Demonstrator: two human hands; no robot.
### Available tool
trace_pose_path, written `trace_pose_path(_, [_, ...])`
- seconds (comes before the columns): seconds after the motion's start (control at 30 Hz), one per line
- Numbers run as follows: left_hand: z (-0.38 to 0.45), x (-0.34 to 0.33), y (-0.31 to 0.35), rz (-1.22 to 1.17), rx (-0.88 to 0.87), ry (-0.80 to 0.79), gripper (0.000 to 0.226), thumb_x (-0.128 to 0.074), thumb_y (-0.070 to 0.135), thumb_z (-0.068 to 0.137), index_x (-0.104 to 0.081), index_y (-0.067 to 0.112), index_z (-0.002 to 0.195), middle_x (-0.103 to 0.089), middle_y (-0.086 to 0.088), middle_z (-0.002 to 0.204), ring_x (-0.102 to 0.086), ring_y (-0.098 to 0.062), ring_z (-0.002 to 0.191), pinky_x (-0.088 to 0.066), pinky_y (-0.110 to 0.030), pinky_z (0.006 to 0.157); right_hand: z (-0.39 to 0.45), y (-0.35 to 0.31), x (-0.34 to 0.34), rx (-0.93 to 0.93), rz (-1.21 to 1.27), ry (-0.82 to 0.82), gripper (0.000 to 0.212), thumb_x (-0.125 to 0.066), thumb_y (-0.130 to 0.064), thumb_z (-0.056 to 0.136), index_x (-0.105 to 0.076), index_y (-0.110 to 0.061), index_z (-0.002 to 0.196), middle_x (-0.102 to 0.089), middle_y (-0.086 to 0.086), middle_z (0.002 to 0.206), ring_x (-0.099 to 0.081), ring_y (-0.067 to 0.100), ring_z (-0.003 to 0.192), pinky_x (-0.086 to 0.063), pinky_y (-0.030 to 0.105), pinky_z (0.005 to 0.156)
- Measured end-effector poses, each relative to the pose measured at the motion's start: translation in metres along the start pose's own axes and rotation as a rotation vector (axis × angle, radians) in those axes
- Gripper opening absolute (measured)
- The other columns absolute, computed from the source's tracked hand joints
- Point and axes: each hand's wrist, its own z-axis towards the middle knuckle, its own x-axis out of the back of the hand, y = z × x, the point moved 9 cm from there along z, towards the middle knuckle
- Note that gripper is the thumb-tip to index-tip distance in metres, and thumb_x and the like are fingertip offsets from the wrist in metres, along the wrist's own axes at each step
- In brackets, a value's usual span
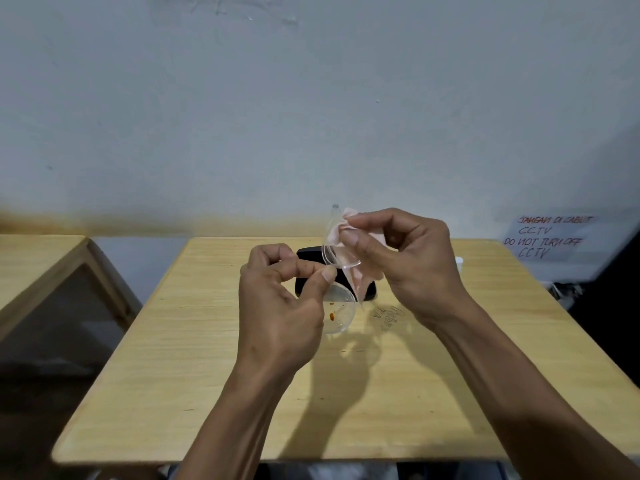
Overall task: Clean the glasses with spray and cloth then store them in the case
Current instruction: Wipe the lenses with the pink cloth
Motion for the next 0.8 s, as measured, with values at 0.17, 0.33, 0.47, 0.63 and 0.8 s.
trace_pose_path(0.17, [0.001, 0.002, 0.005, -0.037, -0.009, 0.024, 0.008, -0.079, 0.014, 0.078, -0.075, 0.011, 0.072, -0.044, 0.009, 0.089, -0.046, 0.005, 0.056, -0.038, -0.012, 0.052, -0.006, -0.001, -0.014, -0.006, -0.011, -0.078, 0.014, -0.082, -0.004, 0.075, -0.078, -0.014, 0.083, -0.076, -0.003, 0.073, -0.064, 0.008, 0.069, -0.050, 0.021, 0.069])
trace_pose_path(0.33, [0.000, -0.001, -0.001, -0.042, 0.020, 0.005, 0.010, -0.080, 0.017, 0.077, -0.074, 0.016, 0.069, -0.044, 0.010, 0.089, -0.044, 0.005, 0.055, -0.036, -0.012, 0.050, -0.006, 0.004, -0.008, -0.073, -0.022, -0.089, 0.012, -0.084, -0.005, 0.075, -0.079, -0.009, 0.085, -0.078, 0.002, 0.082, -0.072, 0.011, 0.077, -0.053, 0.019, 0.064])
trace_pose_path(0.47, [0.002, 0.000, 0.001, -0.041, 0.017, 0.017, 0.012, -0.080, 0.017, 0.077, -0.074, 0.021, 0.067, -0.044, 0.010, 0.090, -0.044, -0.006, 0.059, -0.036, -0.025, 0.051, -0.007, 0.003, -0.007, -0.074, -0.032, -0.049, 0.012, -0.084, -0.006, 0.074, -0.079, -0.010, 0.085, -0.079, 0.004, 0.084, -0.072, 0.007, 0.077, -0.056, 0.021, 0.068])
trace_pose_path(0.63, [0.002, 0.001, 0.001, -0.053, 0.022, 0.026, 0.016, -0.081, 0.016, 0.077, -0.074, 0.024, 0.064, -0.044, 0.009, 0.089, -0.046, -0.004, 0.062, -0.037, -0.035, 0.053, -0.009, 0.000, -0.007, -0.063, -0.031, 0.005, 0.013, -0.085, -0.009, 0.073, -0.079, -0.014, 0.083, -0.079, 0.000, 0.084, -0.070, 0.002, 0.072, -0.052, 0.016, 0.065])
trace_pose_path(0.8, [0.003, 0.001, -0.002, -0.049, 0.028, 0.022, 0.010, -0.080, 0.018, 0.077, -0.074, 0.019, 0.069, -0.043, 0.009, 0.089, -0.046, 0.001, 0.064, -0.040, -0.032, 0.057, -0.010, -0.001, -0.006, -0.065, -0.087, 0.035, 0.013, -0.087, -0.012, 0.073, -0.080, -0.014, 0.083, -0.076, -0.001, 0.093, -0.070, -0.001, 0.082, -0.052, 0.015, 0.071])
